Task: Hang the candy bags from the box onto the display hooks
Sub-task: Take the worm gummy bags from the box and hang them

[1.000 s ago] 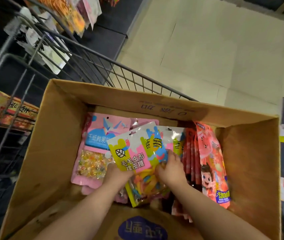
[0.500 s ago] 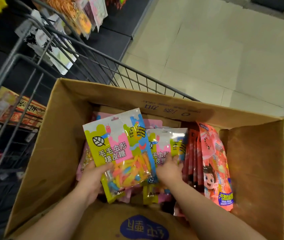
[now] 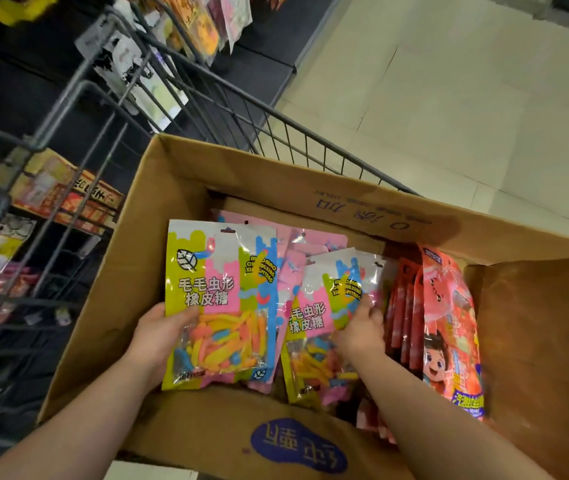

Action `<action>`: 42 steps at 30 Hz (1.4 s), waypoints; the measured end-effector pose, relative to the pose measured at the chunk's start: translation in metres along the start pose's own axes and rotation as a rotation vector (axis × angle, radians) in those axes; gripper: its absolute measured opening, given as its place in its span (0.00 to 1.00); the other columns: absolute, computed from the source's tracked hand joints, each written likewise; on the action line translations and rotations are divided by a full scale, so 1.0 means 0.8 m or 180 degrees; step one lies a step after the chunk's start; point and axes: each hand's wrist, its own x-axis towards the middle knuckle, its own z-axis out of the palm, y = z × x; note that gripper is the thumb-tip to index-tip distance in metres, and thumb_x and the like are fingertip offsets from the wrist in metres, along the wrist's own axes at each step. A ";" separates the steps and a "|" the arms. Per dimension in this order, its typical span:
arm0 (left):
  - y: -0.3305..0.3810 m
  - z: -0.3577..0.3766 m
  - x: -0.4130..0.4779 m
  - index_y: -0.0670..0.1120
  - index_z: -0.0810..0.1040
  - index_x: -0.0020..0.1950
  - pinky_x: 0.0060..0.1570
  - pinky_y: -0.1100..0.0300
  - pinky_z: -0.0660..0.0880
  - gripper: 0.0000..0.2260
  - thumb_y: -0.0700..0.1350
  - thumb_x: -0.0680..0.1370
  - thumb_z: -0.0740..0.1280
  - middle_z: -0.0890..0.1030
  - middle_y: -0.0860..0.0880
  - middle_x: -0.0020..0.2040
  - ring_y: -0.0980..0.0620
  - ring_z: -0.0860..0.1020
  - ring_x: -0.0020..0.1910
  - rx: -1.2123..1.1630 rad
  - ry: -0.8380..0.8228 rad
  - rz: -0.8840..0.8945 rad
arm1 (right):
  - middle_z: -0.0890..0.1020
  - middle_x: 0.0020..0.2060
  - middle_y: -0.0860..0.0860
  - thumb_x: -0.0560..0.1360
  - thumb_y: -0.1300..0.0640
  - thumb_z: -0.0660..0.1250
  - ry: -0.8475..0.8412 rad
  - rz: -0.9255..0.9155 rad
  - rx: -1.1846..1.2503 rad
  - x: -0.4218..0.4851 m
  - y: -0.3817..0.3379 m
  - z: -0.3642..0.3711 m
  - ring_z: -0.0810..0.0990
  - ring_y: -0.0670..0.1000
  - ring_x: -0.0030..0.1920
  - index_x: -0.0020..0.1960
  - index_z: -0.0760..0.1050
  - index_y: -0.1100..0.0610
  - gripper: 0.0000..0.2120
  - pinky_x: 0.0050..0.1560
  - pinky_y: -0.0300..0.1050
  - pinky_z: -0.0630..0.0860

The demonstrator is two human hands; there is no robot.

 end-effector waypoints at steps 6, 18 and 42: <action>-0.003 0.003 -0.010 0.45 0.78 0.52 0.53 0.46 0.78 0.07 0.36 0.76 0.69 0.83 0.41 0.51 0.40 0.82 0.50 0.0438 -0.0289 -0.0056 | 0.80 0.52 0.56 0.66 0.62 0.72 0.0036 0.0087 0.0733 0.007 0.006 -0.010 0.80 0.57 0.52 0.58 0.73 0.60 0.22 0.47 0.44 0.74; 0.034 -0.004 -0.079 0.47 0.79 0.53 0.55 0.45 0.77 0.08 0.36 0.78 0.66 0.84 0.42 0.51 0.40 0.82 0.50 -0.0111 -0.0165 0.0367 | 0.77 0.29 0.47 0.71 0.62 0.69 0.0165 -0.0970 0.2097 -0.066 -0.045 -0.070 0.71 0.44 0.25 0.47 0.80 0.58 0.06 0.30 0.39 0.68; 0.004 -0.205 -0.278 0.41 0.81 0.48 0.44 0.53 0.78 0.08 0.32 0.76 0.65 0.84 0.42 0.42 0.44 0.81 0.40 -0.2077 0.0939 0.1556 | 0.86 0.40 0.54 0.73 0.64 0.69 -0.0517 -0.3068 0.2429 -0.292 -0.185 -0.114 0.84 0.50 0.38 0.50 0.79 0.59 0.06 0.39 0.47 0.82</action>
